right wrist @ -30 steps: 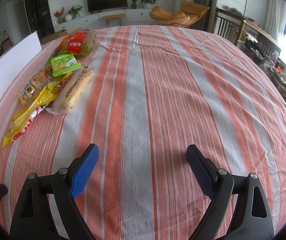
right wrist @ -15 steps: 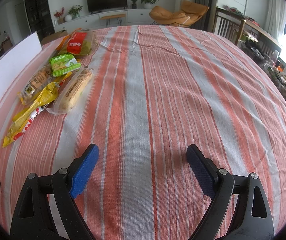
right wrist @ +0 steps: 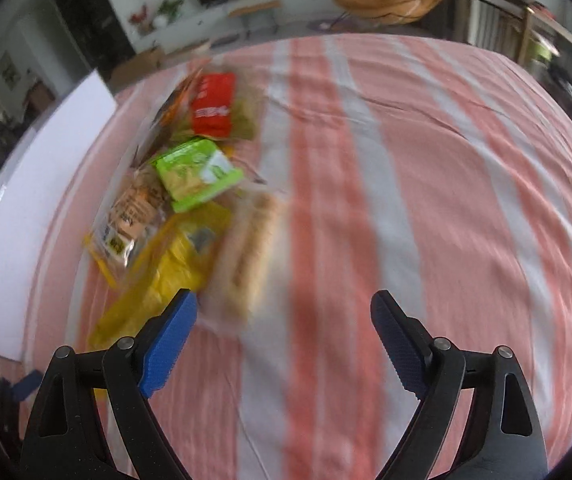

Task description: Organize snacks

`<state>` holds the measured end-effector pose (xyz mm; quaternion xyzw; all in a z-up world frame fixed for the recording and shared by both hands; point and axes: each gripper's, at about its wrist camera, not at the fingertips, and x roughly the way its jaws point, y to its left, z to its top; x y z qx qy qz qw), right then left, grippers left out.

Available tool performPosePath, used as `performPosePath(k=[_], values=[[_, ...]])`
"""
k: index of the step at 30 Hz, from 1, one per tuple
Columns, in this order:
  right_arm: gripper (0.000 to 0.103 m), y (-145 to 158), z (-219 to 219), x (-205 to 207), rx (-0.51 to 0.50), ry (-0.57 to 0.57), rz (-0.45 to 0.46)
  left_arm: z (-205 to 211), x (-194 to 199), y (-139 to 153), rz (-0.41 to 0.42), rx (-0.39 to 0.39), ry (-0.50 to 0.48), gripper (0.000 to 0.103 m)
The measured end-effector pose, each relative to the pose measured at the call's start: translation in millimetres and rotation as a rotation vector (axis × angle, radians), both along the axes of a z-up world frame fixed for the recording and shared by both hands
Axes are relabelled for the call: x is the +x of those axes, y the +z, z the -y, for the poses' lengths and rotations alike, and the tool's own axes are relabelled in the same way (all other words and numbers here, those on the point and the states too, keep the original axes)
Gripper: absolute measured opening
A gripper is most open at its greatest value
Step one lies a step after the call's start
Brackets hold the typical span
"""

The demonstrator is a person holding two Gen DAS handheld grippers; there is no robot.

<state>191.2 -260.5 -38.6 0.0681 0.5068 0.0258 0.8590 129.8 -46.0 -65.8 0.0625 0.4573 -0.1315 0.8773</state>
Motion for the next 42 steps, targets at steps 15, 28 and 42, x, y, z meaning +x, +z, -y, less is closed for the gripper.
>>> performPosePath(k=[15,28,42], values=[[0.034,-8.3,-37.4,-1.2,-0.165,0.097,0.003,0.2,-0.1,-0.1,0.001,0.000,0.001,0.103],[0.035,-8.9,35.8,-73.3,-0.201,-0.032,0.113,0.1,0.1,-0.1,0.001,0.001,0.002,0.103],[0.082,-15.4,45.5,-67.3,-0.174,-0.085,0.133,0.1,0.4,-0.3,0.001,0.001,0.002,0.103]])
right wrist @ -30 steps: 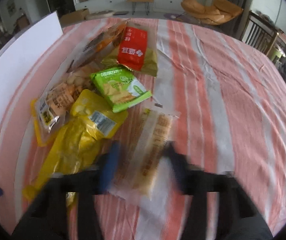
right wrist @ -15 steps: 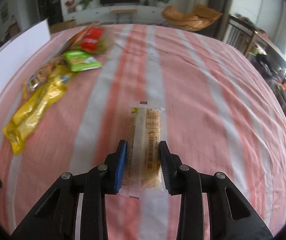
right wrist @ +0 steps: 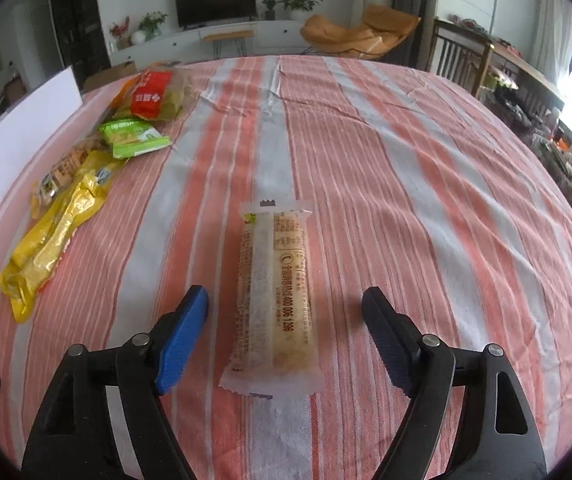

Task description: Organize snacks

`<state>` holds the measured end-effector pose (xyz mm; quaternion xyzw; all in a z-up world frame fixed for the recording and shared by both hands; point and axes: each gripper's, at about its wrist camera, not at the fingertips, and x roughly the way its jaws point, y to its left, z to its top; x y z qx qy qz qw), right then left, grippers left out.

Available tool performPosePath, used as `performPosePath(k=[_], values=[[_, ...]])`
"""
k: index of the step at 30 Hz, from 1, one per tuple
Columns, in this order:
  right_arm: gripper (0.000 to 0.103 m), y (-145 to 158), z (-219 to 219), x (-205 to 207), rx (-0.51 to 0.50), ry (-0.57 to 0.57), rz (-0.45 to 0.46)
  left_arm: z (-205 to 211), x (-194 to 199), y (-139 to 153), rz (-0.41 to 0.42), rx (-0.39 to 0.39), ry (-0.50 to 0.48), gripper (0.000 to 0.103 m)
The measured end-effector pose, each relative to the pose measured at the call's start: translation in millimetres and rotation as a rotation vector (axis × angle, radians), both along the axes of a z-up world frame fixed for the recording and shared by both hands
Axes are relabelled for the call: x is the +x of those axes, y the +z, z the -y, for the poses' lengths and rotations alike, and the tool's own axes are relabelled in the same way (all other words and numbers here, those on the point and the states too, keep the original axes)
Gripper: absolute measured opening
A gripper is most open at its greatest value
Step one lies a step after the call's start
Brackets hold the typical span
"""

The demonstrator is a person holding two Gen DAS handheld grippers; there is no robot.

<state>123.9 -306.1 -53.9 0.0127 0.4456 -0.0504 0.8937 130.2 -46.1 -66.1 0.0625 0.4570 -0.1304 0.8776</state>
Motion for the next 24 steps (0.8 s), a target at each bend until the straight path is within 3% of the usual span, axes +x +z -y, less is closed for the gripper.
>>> performPosePath(k=[24], values=[[0.084,-1.3,0.5,1.4,0.005,0.001,0.000,0.2,0.1,-0.1,0.000,0.000,0.001,0.103]])
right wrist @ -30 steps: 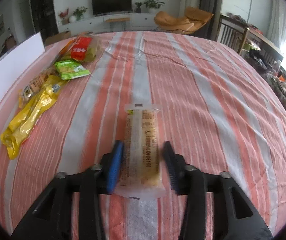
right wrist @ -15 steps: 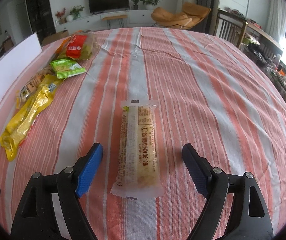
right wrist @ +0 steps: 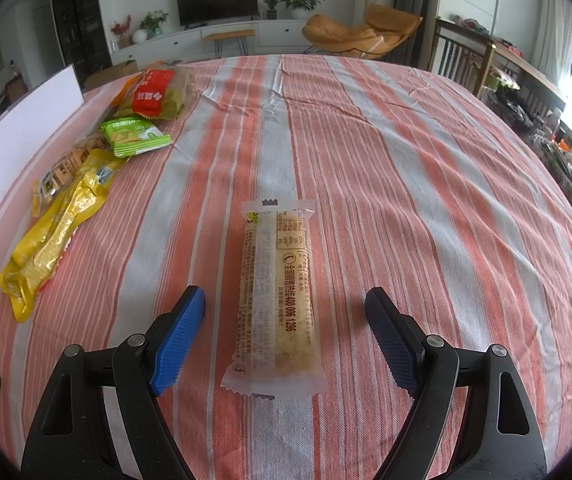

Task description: Organize snacks

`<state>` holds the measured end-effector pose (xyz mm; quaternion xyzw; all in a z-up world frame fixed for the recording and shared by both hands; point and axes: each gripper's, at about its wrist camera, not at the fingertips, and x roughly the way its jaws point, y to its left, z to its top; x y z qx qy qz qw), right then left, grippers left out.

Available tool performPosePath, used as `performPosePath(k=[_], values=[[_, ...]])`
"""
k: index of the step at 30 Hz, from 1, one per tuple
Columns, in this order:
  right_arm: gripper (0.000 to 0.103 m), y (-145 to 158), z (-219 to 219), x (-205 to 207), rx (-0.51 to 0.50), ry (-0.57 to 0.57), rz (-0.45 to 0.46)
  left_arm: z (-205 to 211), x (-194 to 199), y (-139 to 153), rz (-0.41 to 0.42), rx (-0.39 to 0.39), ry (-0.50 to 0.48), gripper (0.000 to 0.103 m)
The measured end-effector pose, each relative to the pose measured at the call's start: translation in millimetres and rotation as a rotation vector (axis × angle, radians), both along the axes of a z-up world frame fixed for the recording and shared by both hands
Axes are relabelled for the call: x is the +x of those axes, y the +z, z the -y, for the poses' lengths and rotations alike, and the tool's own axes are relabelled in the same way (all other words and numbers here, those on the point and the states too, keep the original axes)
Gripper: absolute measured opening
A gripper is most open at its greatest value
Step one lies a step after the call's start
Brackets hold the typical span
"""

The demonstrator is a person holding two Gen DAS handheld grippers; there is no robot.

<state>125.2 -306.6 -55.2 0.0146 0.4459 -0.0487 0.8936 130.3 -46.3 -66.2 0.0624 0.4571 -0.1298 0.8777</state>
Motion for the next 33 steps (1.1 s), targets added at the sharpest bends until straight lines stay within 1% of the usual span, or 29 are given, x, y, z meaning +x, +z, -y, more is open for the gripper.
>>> performPosePath(k=[6,10,12,14,16,17,18,19,21,22,23,25,26,27,28,29,30,31,32,33], values=[[0.084,-0.1,0.1,0.2,0.000,0.000,0.000,-0.1,-0.2,-0.1,-0.001,-0.001,-0.002,0.103],[0.084,-0.3,0.0,0.5,0.000,0.000,0.000,-4.4,-0.5,2.0,-0.015,-0.021,-0.036,0.103],[0.084,-0.3,0.1,0.6,0.000,0.000,0.000,-10.8,0.3,4.8,-0.025,-0.068,-0.034,0.103],[0.084,-0.4,0.1,0.5,0.000,0.000,0.000,-16.7,7.9,9.8,-0.071,-0.137,-0.024,0.102],[0.084,-0.4,0.0,0.8,0.000,0.000,0.000,-15.5,20.1,21.4,-0.111,-0.220,-0.042,0.102],[0.084,-0.5,0.1,0.7,0.000,0.000,0.000,-10.0,27.2,31.7,-0.101,-0.224,-0.049,0.102],[0.084,-0.5,0.0,0.8,0.000,0.000,0.000,-4.4,31.6,39.2,-0.089,-0.212,-0.055,0.102],[0.084,-0.5,0.1,0.8,0.000,0.000,0.000,8.3,40.7,49.9,-0.072,-0.182,-0.073,0.103],[0.085,-0.6,0.0,0.9,0.001,0.000,0.000,37.2,59.1,60.3,-0.064,-0.112,-0.120,0.103],[0.085,-0.5,-0.1,1.0,0.001,0.001,0.000,55.9,71.8,59.6,-0.072,-0.060,-0.135,0.103],[0.085,-0.9,0.2,0.5,0.001,0.000,0.000,69.5,82.8,55.4,-0.085,-0.025,-0.135,0.103],[0.085,-0.9,0.2,0.6,0.001,0.000,0.000,95.4,105.4,37.0,-0.138,0.049,-0.112,0.102],[0.085,-0.9,0.3,0.6,0.002,0.000,0.000,104.6,113.5,25.2,-0.164,0.086,-0.091,0.097],[0.085,-1.0,0.3,0.7,0.002,0.000,0.001,108.8,115.8,18.5,-0.177,0.104,-0.082,0.094],[0.085,-1.0,0.0,0.8,0.002,0.000,0.000,112.2,115.6,12.5,-0.178,0.105,-0.070,0.093],[0.085,-1.2,-0.1,1.1,0.003,0.001,0.000,111.2,113.4,13.9,-0.164,0.085,-0.062,0.089],[0.085,-1.3,-0.2,1.2,0.003,0.001,0.000,109.9,111.2,13.6,-0.171,0.074,-0.058,0.085],[0.085,-1.1,0.0,1.1,0.003,0.001,0.001,106.7,105.7,17.1,-0.145,0.055,-0.057,0.068],[0.085,-1.1,-0.1,1.2,0.004,0.002,0.000,105.8,102.6,19.1,-0.130,0.053,-0.065,0.055],[0.085,-1.1,-0.4,1.3,0.004,0.002,0.000,103.4,98.8,20.2,-0.134,0.061,-0.073,0.055]])
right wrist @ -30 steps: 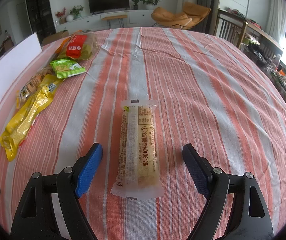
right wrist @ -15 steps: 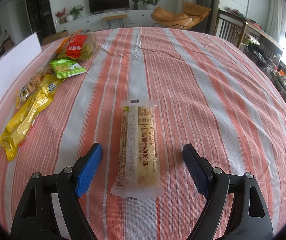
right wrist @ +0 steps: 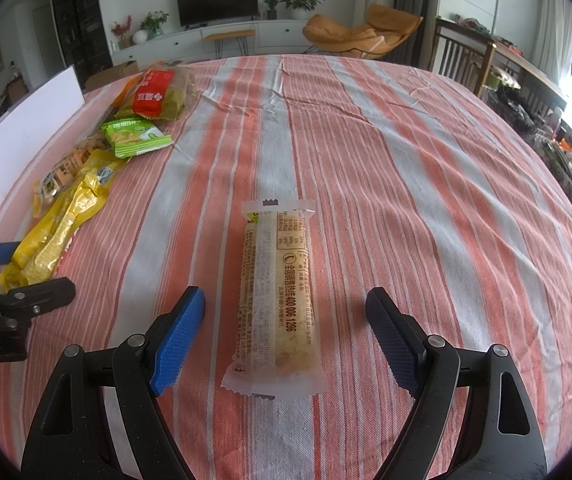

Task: Organize snacks
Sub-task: 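Grasp the long yellow packet with the left tool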

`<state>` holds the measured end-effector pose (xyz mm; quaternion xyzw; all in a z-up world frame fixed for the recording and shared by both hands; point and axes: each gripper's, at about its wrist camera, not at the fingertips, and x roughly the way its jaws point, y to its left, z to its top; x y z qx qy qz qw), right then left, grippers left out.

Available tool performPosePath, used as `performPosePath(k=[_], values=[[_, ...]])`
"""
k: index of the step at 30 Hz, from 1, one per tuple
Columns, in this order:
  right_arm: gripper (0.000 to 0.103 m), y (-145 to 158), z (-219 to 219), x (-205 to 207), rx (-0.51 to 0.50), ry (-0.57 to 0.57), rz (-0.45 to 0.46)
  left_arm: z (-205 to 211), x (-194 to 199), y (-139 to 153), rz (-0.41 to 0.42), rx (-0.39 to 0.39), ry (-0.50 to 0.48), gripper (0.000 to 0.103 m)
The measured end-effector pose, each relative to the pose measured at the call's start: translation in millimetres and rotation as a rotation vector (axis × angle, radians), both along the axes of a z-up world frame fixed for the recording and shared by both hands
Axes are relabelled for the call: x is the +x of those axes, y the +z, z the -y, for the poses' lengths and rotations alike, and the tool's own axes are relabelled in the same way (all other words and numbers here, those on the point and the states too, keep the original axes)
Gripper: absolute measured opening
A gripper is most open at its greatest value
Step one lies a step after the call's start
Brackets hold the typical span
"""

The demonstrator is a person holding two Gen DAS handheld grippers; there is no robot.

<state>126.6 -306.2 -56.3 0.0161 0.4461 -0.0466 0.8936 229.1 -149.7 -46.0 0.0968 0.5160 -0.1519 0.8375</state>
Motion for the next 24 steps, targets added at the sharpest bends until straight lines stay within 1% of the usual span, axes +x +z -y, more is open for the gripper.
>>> performPosePath(k=[1,2,5,10,13,14,16,18,19,20,22,23,24], values=[[0.085,-0.1,-0.1,0.0,0.000,0.000,0.000,-2.8,-3.2,1.2,0.003,-0.005,0.002,0.051],[0.085,-0.1,-0.1,0.0,0.000,0.000,0.000,-9.1,-8.8,1.7,0.001,-0.014,0.009,0.050],[0.085,-0.2,-0.2,0.2,0.000,0.000,0.000,-30.3,-36.8,0.4,-0.009,-0.059,0.005,0.050],[0.085,-0.4,0.0,0.2,-0.001,0.000,0.000,-58.1,-90.2,0.5,-0.021,-0.088,-0.011,0.050],[0.085,-0.5,0.0,0.3,-0.001,-0.001,0.000,-72.8,-106.9,2.2,-0.020,-0.117,-0.008,0.050],[0.085,-0.6,0.0,0.4,-0.002,-0.001,0.000,-74.4,-107.2,1.5,-0.022,-0.128,-0.009,0.051],[0.085,-0.8,-0.5,0.7,-0.004,-0.002,-0.001,-82.4,-106.4,1.5,-0.038,-0.184,-0.021,0.052],[0.086,-1.0,-0.3,0.7,-0.003,-0.002,-0.001,-91.9,-105.1,3.2,-0.066,-0.251,-0.012,0.063],[0.086,-1.0,-0.4,0.8,-0.003,-0.001,-0.001,-98.9,-102.7,5.1,-0.071,-0.294,0.000,0.076],[0.086,-0.9,-0.1,0.7,-0.003,-0.001,-0.001,-103.0,-101.4,7.4,-0.061,-0.315,0.010,0.085],[0.086,-0.9,-0.1,0.8,-0.003,-0.001,-0.001,-106.8,-101.8,12.7,-0.027,-0.314,0.019,0.087],[0.086,-0.9,-0.2,0.9,-0.003,-0.001,-0.001,-105.4,-104.0,13.3,-0.023,-0.301,0.012,0.087],[0.086,-1.0,-0.3,0.9,-0.004,-0.001,-0.001,-98.9,-104.6,13.7,-0.019,-0.271,-0.003,0.087]])
